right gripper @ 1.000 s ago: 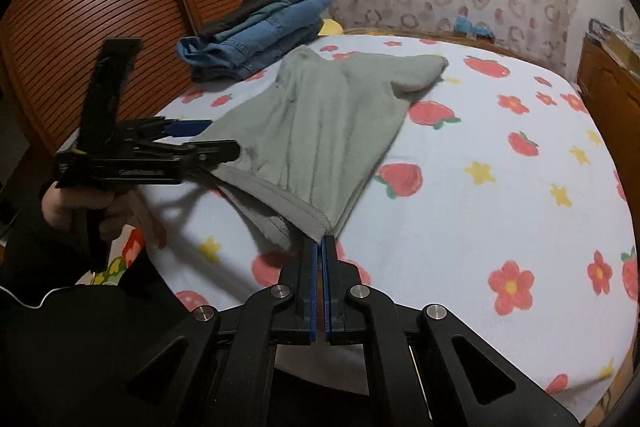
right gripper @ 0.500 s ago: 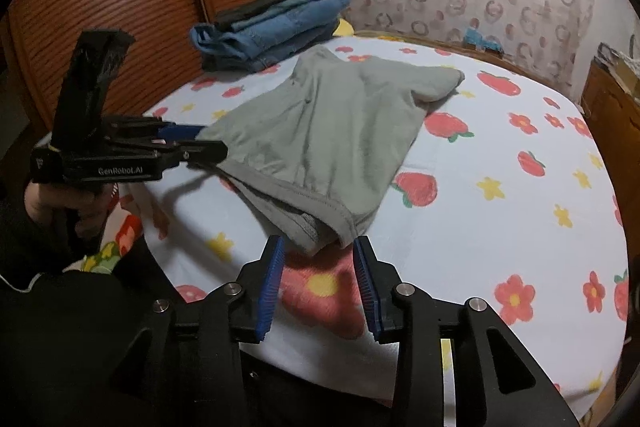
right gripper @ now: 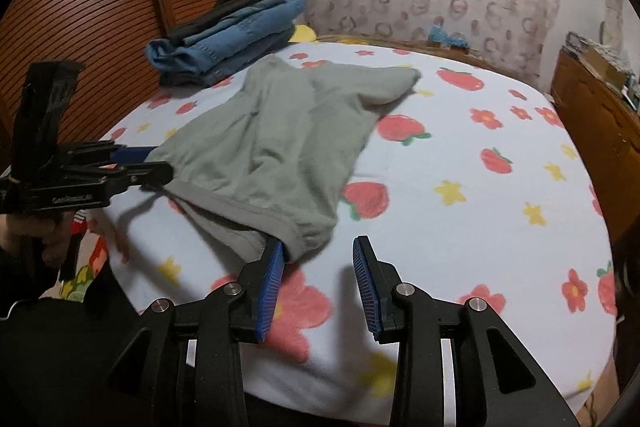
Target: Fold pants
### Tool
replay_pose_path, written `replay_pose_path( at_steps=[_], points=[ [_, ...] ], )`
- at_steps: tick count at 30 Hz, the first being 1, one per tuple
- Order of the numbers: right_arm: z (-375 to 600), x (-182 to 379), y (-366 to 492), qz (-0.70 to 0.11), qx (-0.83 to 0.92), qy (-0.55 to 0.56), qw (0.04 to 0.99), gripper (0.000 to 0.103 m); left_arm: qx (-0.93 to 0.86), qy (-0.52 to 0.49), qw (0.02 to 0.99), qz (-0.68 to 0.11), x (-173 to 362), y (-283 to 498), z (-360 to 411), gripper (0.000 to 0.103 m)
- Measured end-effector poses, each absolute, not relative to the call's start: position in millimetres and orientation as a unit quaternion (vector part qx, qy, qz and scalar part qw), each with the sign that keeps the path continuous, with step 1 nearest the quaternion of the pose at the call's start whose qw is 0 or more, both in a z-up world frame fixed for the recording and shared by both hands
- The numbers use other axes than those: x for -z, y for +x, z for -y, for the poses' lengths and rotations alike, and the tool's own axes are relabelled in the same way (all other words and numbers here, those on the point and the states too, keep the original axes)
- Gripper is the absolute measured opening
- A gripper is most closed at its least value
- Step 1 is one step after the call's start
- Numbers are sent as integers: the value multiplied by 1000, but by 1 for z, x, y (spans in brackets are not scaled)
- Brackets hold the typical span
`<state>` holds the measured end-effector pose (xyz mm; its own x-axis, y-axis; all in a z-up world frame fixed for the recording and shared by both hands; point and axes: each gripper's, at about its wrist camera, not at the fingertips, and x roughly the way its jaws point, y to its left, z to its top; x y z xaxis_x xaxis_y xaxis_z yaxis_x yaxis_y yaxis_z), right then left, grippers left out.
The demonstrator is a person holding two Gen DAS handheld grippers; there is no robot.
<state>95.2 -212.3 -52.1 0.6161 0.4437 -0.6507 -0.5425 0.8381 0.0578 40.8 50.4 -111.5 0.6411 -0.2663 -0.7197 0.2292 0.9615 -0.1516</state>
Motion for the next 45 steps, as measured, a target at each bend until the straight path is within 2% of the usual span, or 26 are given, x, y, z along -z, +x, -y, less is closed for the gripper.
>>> replay_pose_path(
  at_steps=[9, 15, 17, 20, 21, 22, 24, 42, 45],
  points=[
    [222, 48, 83, -335, -301, -65, 890, 37, 135, -26, 906, -401, 111, 39, -52, 41],
    [208, 57, 87, -350, -312, -90, 879, 37, 143, -22, 907, -396, 109, 38, -49, 24],
    [202, 60, 94, -353, -302, -98, 880, 37, 144, -24, 908, -393, 108, 37, -49, 15],
    [202, 58, 102, -349, -292, -83, 887, 37, 148, -27, 908, -391, 105, 35, -50, 10],
    [203, 56, 101, -343, -286, -82, 891, 22, 149, -28, 908, -390, 104, 34, -50, 10],
    [205, 53, 100, -335, -282, -82, 895, 13, 152, -29, 908, -389, 102, 33, -50, 10],
    [208, 51, 97, -333, -281, -78, 897, 5, 159, -33, 908, -387, 99, 30, -49, 10],
    [232, 37, 79, -332, -298, -44, 894, 4, 140, -18, 908, -395, 98, 15, -44, 10],
    [233, 31, 78, -319, -295, -43, 899, 13, 136, -22, 909, -392, 94, 16, -45, 24]
  ],
)
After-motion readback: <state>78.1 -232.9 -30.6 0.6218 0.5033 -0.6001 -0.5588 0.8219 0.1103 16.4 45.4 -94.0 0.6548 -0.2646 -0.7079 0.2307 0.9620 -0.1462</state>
